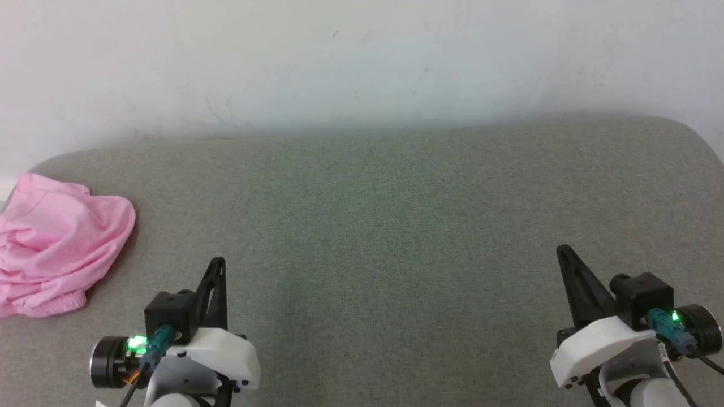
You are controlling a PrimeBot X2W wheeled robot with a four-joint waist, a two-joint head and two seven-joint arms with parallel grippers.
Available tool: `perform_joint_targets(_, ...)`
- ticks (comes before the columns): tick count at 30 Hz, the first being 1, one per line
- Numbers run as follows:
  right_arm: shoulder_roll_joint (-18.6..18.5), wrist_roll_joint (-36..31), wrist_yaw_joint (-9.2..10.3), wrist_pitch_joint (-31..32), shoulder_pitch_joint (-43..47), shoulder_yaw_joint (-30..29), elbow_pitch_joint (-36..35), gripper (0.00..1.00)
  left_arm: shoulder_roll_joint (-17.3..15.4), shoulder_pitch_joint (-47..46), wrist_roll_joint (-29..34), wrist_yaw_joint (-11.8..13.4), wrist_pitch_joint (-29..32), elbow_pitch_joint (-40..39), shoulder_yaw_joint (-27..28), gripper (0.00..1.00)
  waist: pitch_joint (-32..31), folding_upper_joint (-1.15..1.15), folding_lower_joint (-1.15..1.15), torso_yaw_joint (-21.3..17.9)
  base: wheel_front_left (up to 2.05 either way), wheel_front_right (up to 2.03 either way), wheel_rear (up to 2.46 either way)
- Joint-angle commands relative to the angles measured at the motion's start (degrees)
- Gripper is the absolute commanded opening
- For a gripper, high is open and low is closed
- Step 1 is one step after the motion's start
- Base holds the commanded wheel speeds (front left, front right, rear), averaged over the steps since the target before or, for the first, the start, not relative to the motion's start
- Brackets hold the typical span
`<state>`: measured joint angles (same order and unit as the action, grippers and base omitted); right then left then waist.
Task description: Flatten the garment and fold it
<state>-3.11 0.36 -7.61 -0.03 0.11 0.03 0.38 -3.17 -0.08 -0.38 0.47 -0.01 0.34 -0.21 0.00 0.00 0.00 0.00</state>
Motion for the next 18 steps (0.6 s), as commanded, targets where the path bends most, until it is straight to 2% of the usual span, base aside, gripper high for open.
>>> perform_joint_targets(1, 0.2, -0.4, 0.12, 0.0, -0.1, 0.0, -0.4, 0.0, 0.3, 0.1, 0.4, -0.5, 0.0, -0.3, 0.2, 0.0, 0.0, 0.0, 0.0, 0.0, 0.0, 0.0, 0.0)
perform_joint_targets(18, 0.2, -0.4, 0.12, 0.0, -0.1, 0.0, -0.4, 0.0, 0.3, 0.1, 0.4, -0.5, 0.0, -0.3, 0.2, 0.0, 0.0, 0.0, 0.0, 0.0, 0.0, 0.0, 0.0)
